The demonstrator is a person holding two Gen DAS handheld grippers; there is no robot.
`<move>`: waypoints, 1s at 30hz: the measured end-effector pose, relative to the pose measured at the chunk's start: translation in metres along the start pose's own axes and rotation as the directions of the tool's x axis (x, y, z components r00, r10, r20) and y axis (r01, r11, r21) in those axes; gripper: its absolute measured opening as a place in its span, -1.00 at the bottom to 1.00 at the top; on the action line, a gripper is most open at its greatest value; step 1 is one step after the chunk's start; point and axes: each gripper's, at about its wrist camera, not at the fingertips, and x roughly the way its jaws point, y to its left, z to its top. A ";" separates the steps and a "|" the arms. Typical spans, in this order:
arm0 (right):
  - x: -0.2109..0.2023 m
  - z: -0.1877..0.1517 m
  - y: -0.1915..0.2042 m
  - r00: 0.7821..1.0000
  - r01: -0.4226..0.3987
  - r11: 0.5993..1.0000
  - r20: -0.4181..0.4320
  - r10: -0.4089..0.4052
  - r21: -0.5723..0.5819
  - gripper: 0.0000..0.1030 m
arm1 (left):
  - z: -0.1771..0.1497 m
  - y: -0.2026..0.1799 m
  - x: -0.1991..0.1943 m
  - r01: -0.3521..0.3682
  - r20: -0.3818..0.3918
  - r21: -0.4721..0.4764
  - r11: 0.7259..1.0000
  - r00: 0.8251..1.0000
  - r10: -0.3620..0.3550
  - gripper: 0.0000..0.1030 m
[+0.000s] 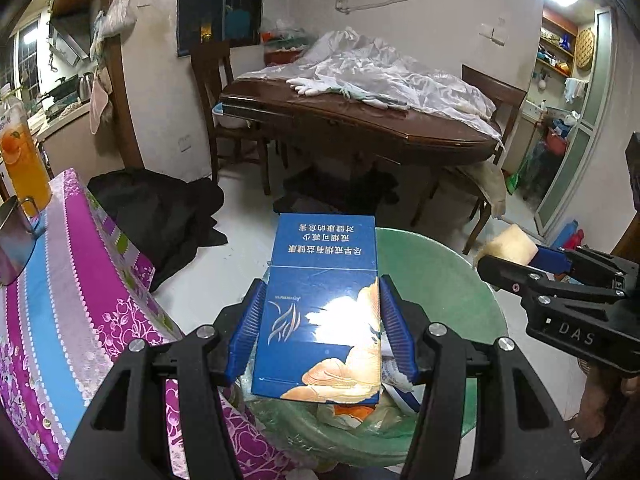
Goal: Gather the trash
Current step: 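Open both tools over the green bin to drop the box and sponge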
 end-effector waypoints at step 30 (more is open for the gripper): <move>-0.004 -0.002 -0.007 0.999 -0.030 0.999 0.027 0.029 0.036 0.32 | -0.002 -0.006 0.010 -0.004 -0.036 -0.001 1.000 0.999 0.004 0.34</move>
